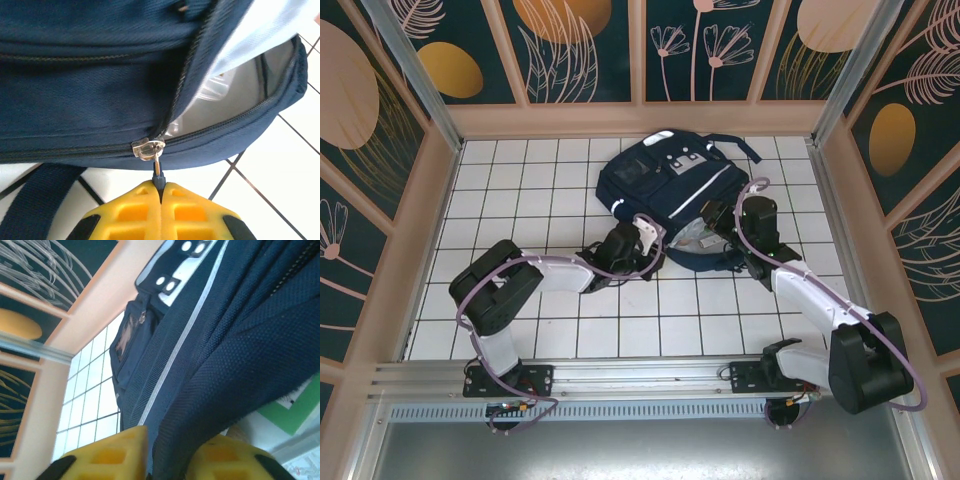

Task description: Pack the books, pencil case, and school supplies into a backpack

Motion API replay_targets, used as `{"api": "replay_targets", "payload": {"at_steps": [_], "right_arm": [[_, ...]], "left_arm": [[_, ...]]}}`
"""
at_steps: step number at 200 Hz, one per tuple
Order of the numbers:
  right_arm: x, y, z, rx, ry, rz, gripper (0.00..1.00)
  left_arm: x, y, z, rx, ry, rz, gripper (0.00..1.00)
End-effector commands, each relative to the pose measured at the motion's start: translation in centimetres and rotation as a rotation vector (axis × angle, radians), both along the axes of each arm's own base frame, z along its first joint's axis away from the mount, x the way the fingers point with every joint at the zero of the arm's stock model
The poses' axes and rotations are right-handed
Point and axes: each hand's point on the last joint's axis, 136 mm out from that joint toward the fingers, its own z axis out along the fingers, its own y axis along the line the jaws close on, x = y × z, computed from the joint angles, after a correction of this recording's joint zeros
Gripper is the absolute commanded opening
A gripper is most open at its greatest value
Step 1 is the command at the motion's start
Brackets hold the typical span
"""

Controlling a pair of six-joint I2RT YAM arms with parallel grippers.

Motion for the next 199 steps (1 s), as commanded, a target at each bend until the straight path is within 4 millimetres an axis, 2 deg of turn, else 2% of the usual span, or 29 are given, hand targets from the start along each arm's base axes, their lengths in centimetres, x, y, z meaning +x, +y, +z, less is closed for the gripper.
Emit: {"api": "replay_targets", "payload": {"at_steps": [1, 33, 56, 88, 96, 112, 126, 140, 148, 151, 159, 182, 187, 190, 199], "right_arm": [[-1.4, -0.3, -0.5, -0.032, -0.010, -0.002, 0.44], [-4.0, -3.2, -3.1, -0.118, 0.034, -0.092, 0.54], [-5.8, -4.7, -4.8, -0.148, 0.063, -0.134, 0.56], [-7.5, -5.7, -6.0, -0.169, 0.084, -0.174, 0.60], [-7.8, -5.7, -6.1, -0.173, 0.084, -0.175, 0.61], [-8.5, -5.5, -6.5, -0.194, 0.091, -0.174, 0.63], [-9.1, -5.3, -7.0, -0.226, 0.106, -0.167, 0.64], [-9.7, -5.2, -7.5, -0.255, 0.122, -0.169, 0.64], [-10.1, -4.9, -7.9, -0.265, 0.130, -0.162, 0.64], [-10.2, -4.8, -8.0, -0.266, 0.131, -0.158, 0.64], [-10.6, -4.5, -8.2, -0.273, 0.131, -0.150, 0.64], [-11.3, -4.0, -8.4, -0.332, 0.123, -0.146, 0.64], [-11.4, -4.0, -8.4, -0.346, 0.120, -0.151, 0.64], [-11.5, -3.9, -8.5, -0.355, 0.119, -0.151, 0.64], [-11.6, -3.7, -8.6, -0.371, 0.114, -0.145, 0.62]], "left_arm": [[-1.9, -2.9, 2.1, -0.051, -0.023, -0.109, 0.00], [-2.3, -3.7, 2.4, -0.062, -0.011, -0.126, 0.00], [-3.2, -5.0, 2.6, -0.056, -0.017, -0.159, 0.00], [-4.8, -7.0, 2.3, -0.075, 0.008, -0.201, 0.00], [-4.6, -7.8, 3.2, -0.096, -0.001, -0.205, 0.00], [-4.5, -8.1, 3.2, -0.100, 0.008, -0.201, 0.00], [-4.5, -7.9, 3.5, -0.108, 0.005, -0.189, 0.21], [-4.5, -7.4, 3.8, -0.107, -0.001, -0.174, 0.35], [-4.2, -7.3, 4.6, -0.119, -0.015, -0.160, 0.42], [-4.5, -6.7, 4.0, -0.105, -0.007, -0.156, 0.44], [-4.5, -6.2, 4.1, -0.101, -0.009, -0.137, 0.49], [-3.6, -3.9, 4.9, -0.114, -0.006, -0.054, 0.54], [-3.2, -3.3, 4.5, -0.115, 0.007, -0.032, 0.56], [-3.1, -2.9, 5.5, -0.139, 0.000, -0.021, 0.56], [-2.4, -1.7, 5.7, -0.155, 0.016, 0.020, 0.56]]}}
